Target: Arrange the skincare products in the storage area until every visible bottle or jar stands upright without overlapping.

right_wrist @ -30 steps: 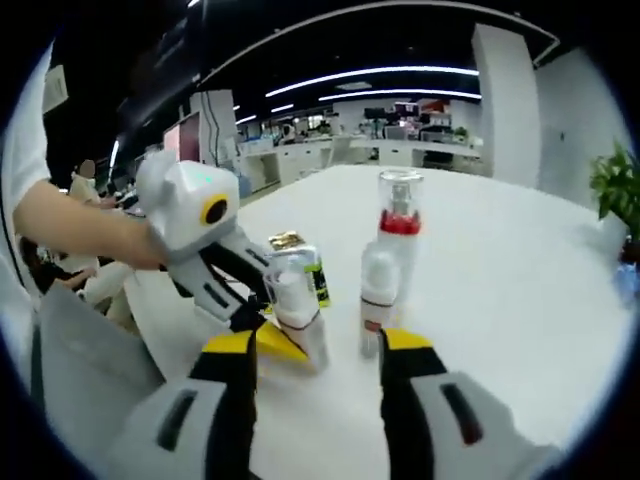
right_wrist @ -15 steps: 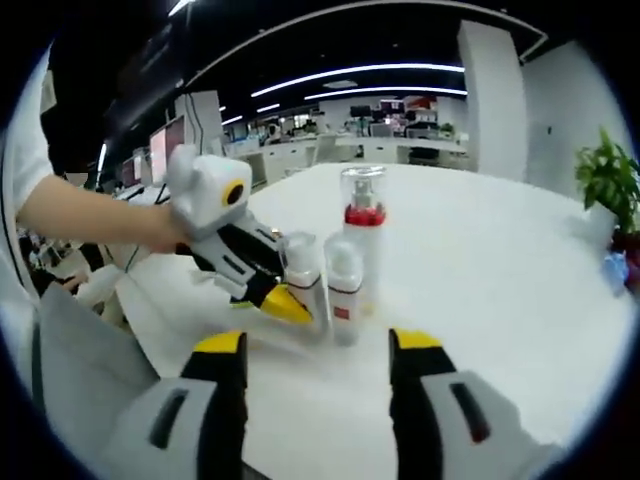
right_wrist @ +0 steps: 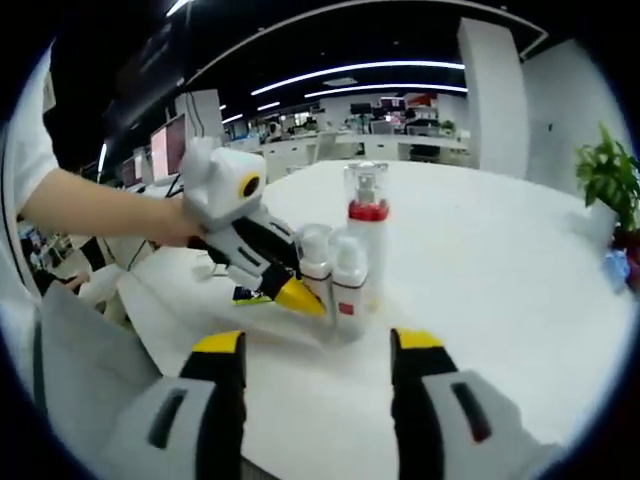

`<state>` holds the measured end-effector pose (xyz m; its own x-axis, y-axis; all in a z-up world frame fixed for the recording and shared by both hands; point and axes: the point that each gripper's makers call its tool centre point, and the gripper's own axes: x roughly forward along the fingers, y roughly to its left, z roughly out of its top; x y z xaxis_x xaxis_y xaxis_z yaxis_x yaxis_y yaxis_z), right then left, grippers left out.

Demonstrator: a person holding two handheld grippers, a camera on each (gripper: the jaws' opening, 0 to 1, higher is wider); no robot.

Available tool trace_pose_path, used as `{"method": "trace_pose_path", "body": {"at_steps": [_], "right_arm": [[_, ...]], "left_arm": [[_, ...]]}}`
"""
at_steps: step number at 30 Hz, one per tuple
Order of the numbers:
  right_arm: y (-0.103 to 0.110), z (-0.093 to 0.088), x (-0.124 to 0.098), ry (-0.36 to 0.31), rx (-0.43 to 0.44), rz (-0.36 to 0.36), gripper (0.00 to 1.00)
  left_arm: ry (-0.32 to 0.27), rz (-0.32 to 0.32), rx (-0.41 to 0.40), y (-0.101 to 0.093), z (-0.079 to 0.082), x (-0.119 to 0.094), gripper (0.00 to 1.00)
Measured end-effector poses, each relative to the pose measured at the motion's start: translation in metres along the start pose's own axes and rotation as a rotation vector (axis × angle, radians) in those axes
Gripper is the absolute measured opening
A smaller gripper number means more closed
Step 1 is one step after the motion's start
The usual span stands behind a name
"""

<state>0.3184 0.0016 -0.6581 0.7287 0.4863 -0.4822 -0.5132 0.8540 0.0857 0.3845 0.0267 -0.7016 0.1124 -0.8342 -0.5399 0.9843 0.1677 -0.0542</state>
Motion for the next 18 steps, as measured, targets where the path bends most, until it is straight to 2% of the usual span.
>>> {"method": "trace_pose_path", "body": {"at_steps": [11,18], "right_arm": [[0.0024,0.0013,-0.0015,-0.001,-0.001,0.008,0.6],[0.0051,0.0011,-0.0041,0.002,-0.006,0.013,0.6]], "left_arm": [[0.017,0.009,-0.007,0.0016,-0.0003,0.0002,0.19],[0.029,0.018,-0.011,0.0002,-0.0006,-0.0022,0.28]]}}
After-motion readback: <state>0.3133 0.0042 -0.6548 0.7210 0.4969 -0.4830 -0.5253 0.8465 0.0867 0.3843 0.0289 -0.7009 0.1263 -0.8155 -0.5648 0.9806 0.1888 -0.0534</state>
